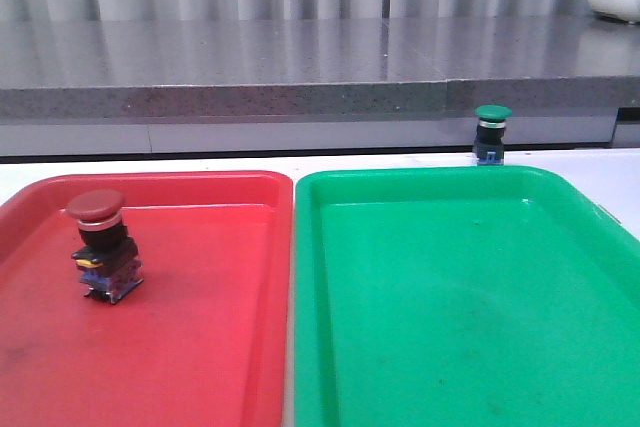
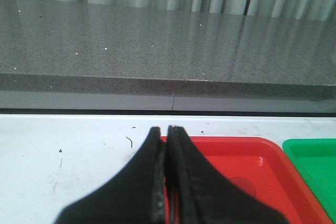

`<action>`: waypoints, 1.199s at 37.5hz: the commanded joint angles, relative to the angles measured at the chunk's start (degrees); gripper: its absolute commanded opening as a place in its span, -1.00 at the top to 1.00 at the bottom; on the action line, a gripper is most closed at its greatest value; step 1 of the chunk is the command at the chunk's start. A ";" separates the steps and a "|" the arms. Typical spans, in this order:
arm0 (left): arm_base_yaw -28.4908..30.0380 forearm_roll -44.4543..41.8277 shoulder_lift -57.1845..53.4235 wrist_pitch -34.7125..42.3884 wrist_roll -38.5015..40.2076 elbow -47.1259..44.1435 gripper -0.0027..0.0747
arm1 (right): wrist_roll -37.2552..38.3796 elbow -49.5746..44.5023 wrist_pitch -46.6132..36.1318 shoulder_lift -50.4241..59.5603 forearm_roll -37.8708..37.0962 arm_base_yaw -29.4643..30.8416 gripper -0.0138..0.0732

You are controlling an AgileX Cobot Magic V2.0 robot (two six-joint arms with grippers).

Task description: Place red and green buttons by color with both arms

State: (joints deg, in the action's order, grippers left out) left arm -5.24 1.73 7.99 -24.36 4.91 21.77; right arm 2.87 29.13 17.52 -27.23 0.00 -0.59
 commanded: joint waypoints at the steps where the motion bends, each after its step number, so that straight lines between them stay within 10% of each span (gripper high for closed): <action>1: 0.25 0.90 -3.70 1.09 0.12 1.48 0.98 | -0.12 2.13 -4.74 -0.57 -0.41 0.25 -0.80; 19: 0.25 0.90 -5.82 1.31 0.12 1.48 0.98 | -0.07 2.13 -8.16 -2.28 -0.41 0.25 -0.80; 45: 0.25 0.90 -5.82 1.31 0.12 1.48 0.98 | -0.07 26.52 -13.28 -52.40 -0.54 -2.38 -0.80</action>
State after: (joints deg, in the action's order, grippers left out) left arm -5.24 2.06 1.51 -27.45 4.81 21.77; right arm 2.87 50.03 6.05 -76.34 0.00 -1.48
